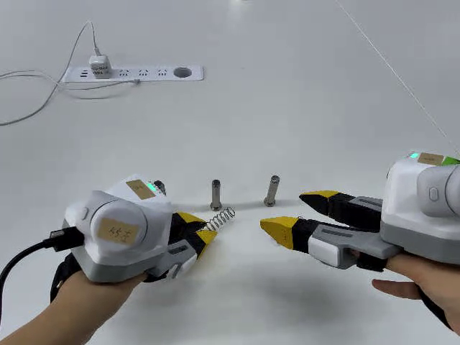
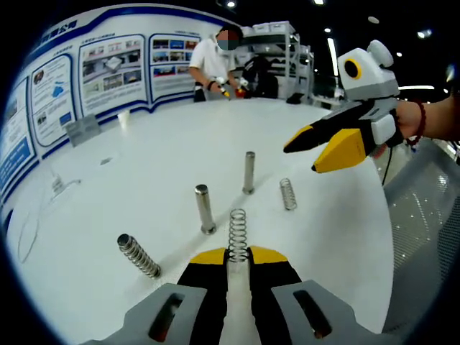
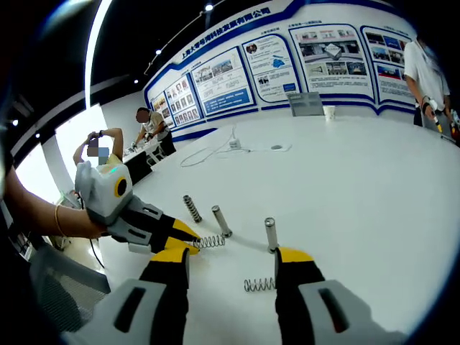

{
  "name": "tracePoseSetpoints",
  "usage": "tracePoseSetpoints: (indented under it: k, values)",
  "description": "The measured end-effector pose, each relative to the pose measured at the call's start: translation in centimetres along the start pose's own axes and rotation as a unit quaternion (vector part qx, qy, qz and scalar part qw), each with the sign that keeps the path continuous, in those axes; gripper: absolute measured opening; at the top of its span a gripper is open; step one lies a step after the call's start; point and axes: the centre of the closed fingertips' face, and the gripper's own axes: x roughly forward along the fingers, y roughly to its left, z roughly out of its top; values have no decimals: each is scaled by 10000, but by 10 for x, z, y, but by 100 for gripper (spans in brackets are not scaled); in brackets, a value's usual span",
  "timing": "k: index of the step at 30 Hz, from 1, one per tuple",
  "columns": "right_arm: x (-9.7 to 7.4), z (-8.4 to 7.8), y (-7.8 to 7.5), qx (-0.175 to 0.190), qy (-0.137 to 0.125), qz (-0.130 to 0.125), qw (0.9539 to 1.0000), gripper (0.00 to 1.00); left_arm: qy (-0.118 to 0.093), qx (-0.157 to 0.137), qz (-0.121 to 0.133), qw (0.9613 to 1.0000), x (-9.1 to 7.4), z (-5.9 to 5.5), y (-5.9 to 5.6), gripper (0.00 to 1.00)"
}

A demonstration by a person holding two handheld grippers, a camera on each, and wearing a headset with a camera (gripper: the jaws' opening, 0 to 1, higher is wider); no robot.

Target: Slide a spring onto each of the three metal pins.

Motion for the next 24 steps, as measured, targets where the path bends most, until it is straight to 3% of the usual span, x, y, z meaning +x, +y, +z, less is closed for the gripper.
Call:
tracePoseSetpoints:
  k: [9,13,24]
  values:
    - [4,13,12,365,-221,200,9989,45,-471,-128,56,9988,-19,21,-8,10]
    - [6,20,21,577,-310,355,9972,43,-751,-160,54,9970,-26,31,-12,10]
    - [11,33,34,957,-493,695,9918,33,-1276,-182,63,9916,-40,52,-19,10]
